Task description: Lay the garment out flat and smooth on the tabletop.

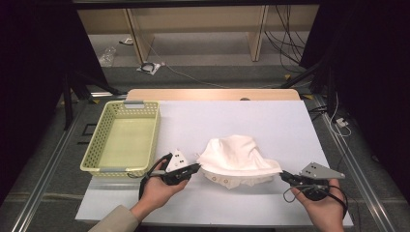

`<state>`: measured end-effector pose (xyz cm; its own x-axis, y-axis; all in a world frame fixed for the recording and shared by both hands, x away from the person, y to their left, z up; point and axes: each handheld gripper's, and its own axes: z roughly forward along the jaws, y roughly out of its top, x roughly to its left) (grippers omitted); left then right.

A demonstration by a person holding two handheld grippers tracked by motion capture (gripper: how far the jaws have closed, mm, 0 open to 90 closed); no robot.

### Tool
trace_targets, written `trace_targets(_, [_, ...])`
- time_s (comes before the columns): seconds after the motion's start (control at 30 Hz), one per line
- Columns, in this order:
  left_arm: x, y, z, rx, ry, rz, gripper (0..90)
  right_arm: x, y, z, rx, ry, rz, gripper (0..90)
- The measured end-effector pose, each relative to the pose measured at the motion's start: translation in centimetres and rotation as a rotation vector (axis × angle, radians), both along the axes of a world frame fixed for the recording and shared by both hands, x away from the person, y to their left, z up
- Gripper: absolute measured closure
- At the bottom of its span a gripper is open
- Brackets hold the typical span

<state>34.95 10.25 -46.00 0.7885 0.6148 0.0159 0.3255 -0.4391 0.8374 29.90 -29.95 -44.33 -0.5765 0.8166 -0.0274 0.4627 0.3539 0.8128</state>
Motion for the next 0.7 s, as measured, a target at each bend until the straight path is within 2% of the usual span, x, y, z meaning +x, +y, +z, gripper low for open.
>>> trace_targets(0.13, [-0.2, -0.3, -0.1, 0.004, 0.002, -0.008, 89.1, 0.1, -0.2, -0.2, -0.005, 0.011, -0.006, 89.8])
trace_targets(0.27, [0.1, -0.1, 0.4, -0.018, 0.0, 0.004, 89.1, 0.0, 0.0, 0.2, -0.005, -0.002, 0.002, 89.8])
trace_targets(0.5, [1.6, 0.3, 1.2, -0.053, -0.009, 0.043, 89.1, 1.1, 0.3, 0.9, -0.007, -0.02, 0.012, 89.8])
trace_targets(0.7, [3.4, 0.1, 2.1, -0.078, -0.024, 0.075, 89.1, 2.8, 0.6, 2.1, -0.01, -0.044, 0.011, 89.8])
